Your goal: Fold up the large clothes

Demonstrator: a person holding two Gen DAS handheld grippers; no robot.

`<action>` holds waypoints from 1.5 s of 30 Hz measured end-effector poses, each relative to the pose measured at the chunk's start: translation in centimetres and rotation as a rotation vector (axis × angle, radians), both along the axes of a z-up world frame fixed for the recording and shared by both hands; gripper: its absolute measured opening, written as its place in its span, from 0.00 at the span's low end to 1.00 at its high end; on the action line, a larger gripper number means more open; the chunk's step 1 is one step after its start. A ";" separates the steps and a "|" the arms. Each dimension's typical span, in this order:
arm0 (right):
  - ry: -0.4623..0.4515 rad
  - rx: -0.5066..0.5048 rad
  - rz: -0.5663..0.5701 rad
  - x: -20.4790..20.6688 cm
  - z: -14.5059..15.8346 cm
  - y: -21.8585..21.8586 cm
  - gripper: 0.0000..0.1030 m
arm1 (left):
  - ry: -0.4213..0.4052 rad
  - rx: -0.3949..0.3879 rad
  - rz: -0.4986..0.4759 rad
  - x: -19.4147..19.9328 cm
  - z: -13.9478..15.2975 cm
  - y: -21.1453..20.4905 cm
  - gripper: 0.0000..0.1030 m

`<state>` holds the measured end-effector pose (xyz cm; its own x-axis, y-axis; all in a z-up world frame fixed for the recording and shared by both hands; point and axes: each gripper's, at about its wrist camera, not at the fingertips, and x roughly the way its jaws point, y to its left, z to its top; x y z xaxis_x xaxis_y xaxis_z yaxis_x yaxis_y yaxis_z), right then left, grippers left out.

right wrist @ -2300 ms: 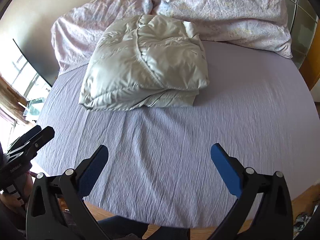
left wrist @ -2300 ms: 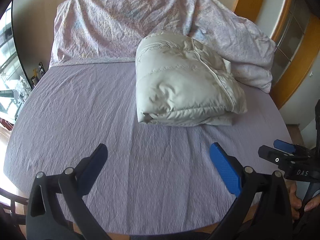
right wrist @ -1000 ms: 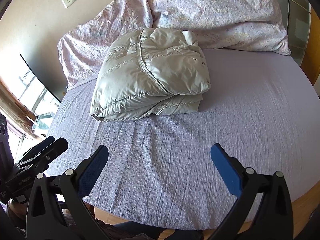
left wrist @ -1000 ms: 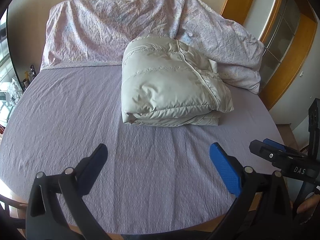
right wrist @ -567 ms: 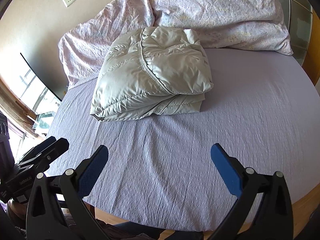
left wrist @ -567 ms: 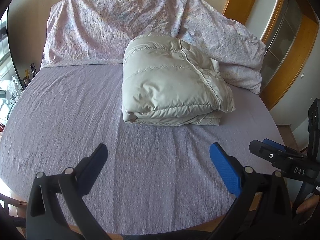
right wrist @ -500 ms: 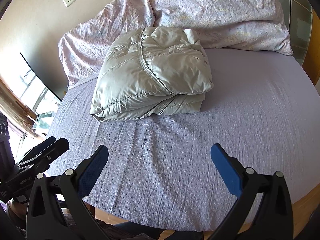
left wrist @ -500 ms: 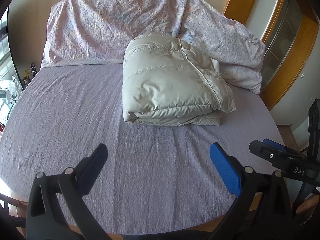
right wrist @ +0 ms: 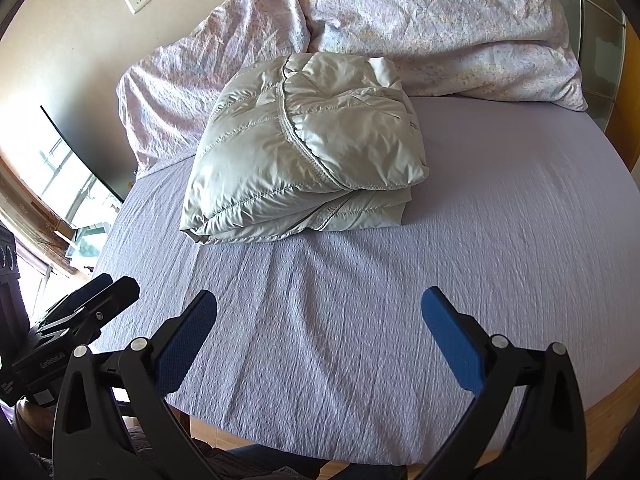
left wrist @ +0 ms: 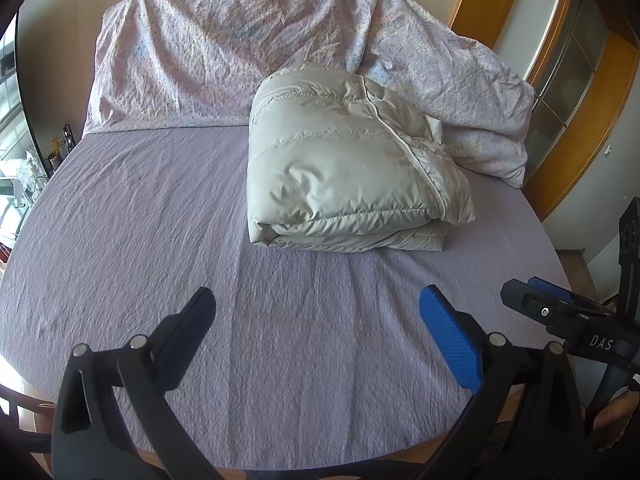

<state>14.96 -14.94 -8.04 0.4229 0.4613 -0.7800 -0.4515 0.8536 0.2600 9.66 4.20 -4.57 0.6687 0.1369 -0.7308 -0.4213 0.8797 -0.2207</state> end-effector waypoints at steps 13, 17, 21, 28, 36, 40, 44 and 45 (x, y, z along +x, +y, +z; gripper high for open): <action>0.001 0.000 0.000 0.1 0.0 0.0 0.99 | 0.000 0.001 0.001 0.0 0.0 0.0 0.98; 0.002 0.000 0.000 0.1 0.0 0.1 0.99 | 0.001 0.002 -0.001 0.1 0.0 -0.1 0.98; 0.003 0.000 0.002 0.2 -0.1 0.0 0.99 | 0.004 0.004 -0.004 0.2 0.0 -0.2 0.98; 0.002 -0.001 0.003 0.3 -0.1 0.1 0.99 | 0.007 0.003 -0.006 0.4 -0.1 -0.3 0.98; 0.003 0.000 0.002 0.3 -0.1 0.1 0.99 | 0.009 0.003 -0.005 0.4 -0.1 -0.3 0.98; 0.003 -0.001 0.003 0.4 -0.1 0.1 0.99 | 0.010 0.003 -0.005 0.5 -0.2 -0.2 0.98; 0.004 -0.002 0.003 0.4 -0.1 0.1 0.99 | 0.010 0.004 -0.006 0.5 -0.1 -0.2 0.98; 0.004 -0.002 0.004 0.4 -0.1 0.1 0.99 | 0.010 0.003 -0.006 0.5 -0.2 -0.2 0.98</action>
<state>15.37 -14.85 -8.18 0.4182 0.4613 -0.7825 -0.4536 0.8524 0.2601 10.14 3.99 -4.73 0.6620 0.1355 -0.7371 -0.4185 0.8827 -0.2136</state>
